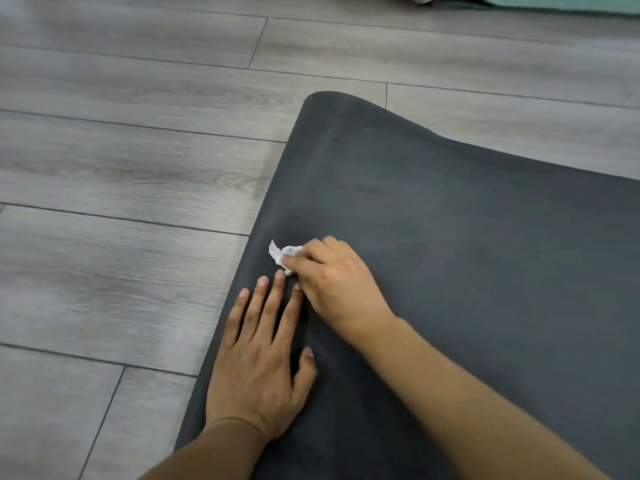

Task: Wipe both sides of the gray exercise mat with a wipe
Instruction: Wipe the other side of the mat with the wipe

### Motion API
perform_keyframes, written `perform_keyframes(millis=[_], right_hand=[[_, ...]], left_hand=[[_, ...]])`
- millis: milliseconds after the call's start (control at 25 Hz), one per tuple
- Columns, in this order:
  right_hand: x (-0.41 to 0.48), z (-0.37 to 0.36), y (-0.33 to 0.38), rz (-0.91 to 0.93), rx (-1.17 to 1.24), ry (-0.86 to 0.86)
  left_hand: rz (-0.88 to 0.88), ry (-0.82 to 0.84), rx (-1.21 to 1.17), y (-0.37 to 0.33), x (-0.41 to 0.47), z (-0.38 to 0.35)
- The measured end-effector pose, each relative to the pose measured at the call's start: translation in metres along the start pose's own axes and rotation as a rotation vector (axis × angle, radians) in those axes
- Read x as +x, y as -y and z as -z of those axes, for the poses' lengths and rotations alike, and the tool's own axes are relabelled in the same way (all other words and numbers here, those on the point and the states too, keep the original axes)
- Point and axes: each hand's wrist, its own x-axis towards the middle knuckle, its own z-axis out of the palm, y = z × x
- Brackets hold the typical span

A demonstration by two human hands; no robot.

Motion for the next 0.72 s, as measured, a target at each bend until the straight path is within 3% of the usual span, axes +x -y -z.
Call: perform_keyframes(millis=[40, 80, 120, 160, 200, 240, 280, 360, 440, 480, 600, 640, 720], right_hand=[[0.015, -0.007, -0.013, 0.121, -0.016, 0.064], [0.031, -0.008, -0.035, 0.122, -0.078, 0.086], [0.046, -0.007, -0.063, -0.005, -0.135, 0.055], [0.058, 0.0, -0.085, -0.254, -0.167, -0.017], [0.064, 0.004, -0.092, -0.482, -0.149, -0.064], [0.065, 0.0, -0.082, -0.593, -0.113, -0.08], [0.068, -0.008, -0.058, -0.543, -0.059, -0.067], [0.06, -0.026, -0.003, -0.133, 0.045, 0.074], [0.063, -0.023, -0.011, 0.107, 0.047, 0.233], [0.071, -0.021, -0.033, 0.065, -0.019, 0.202], [0.071, -0.013, -0.062, -0.406, -0.132, -0.056], [0.063, -0.016, -0.047, -0.435, -0.118, -0.073], [0.038, -0.018, -0.007, -0.223, -0.048, 0.06]], left_hand=[[0.0, 0.006, -0.001, 0.001, 0.0, 0.0], [-0.006, 0.007, -0.005, 0.0, 0.001, 0.0], [-0.01, 0.006, -0.009, 0.001, 0.001, -0.002], [-0.012, 0.008, -0.012, 0.001, 0.001, -0.002], [-0.012, 0.008, -0.02, 0.001, 0.001, -0.002], [-0.012, 0.004, -0.031, 0.001, 0.002, -0.002], [-0.009, 0.002, -0.037, 0.001, 0.002, -0.002], [-0.009, 0.003, -0.043, 0.0, 0.003, -0.002], [-0.011, 0.001, -0.043, 0.0, 0.003, -0.002], [-0.015, 0.007, -0.043, 0.001, 0.003, -0.003], [-0.017, 0.008, -0.048, 0.002, 0.002, -0.002], [-0.015, 0.01, -0.051, 0.001, 0.003, -0.002], [-0.013, 0.018, -0.052, 0.001, 0.003, -0.002]])
